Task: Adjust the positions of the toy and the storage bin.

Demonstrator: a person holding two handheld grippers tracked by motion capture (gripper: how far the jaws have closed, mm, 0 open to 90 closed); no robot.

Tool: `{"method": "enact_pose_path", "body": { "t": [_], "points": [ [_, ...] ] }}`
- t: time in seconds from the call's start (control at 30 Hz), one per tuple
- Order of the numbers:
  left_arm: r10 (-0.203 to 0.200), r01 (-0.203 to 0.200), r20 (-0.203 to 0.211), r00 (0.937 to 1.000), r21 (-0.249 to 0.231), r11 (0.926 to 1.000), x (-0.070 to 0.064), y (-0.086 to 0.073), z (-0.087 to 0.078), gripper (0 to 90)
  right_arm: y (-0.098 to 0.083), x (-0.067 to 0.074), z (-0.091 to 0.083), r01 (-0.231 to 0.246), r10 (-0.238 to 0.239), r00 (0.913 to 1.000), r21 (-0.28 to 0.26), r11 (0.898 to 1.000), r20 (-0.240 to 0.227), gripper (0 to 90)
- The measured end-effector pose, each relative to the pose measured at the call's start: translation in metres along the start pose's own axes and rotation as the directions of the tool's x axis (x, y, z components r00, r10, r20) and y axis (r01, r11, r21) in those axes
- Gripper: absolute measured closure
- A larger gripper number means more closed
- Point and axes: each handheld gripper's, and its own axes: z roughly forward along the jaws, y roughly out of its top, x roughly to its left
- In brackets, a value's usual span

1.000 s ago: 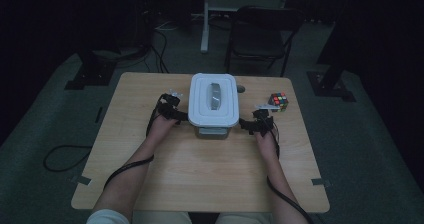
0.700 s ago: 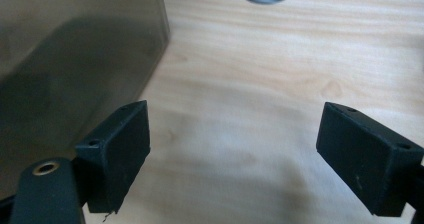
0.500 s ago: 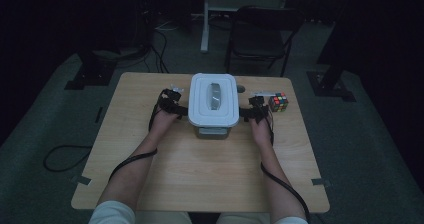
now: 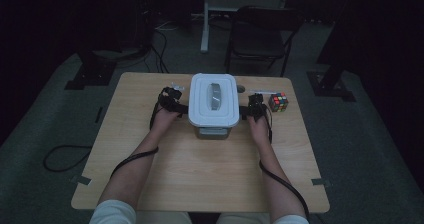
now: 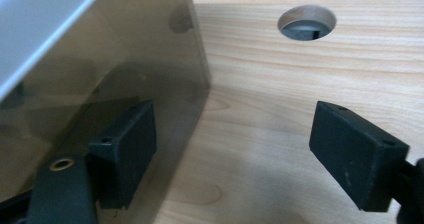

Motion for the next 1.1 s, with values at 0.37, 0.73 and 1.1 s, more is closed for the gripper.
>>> {"method": "enact_pose_path", "body": {
  "t": [0.37, 0.73, 1.1],
  "points": [
    [0.068, -0.068, -0.004, 0.9977, 0.001, 0.9977, -0.013, -0.008, -0.013, 0.7, -0.01, 0.002, -0.013, 0.051, -0.051, 0.998, 0.005, 0.999, -0.036, 22.0],
    [0.135, -0.135, 0.015, 0.9908, 0.01, 0.9908, -0.028, -0.025, -0.032, 0.7, -0.026, 0.012, -0.036, 0.087, -0.086, 0.9939, 0.015, 0.996, -0.069, 22.6],
    [0.184, -0.184, 0.015, 0.9828, 0.022, 0.9826, -0.048, -0.041, -0.055, 1.5, -0.054, 0.019, -0.059, 0.102, -0.102, 0.9895, 0.0, 0.995, -0.103, 22.9]
  ]
}}
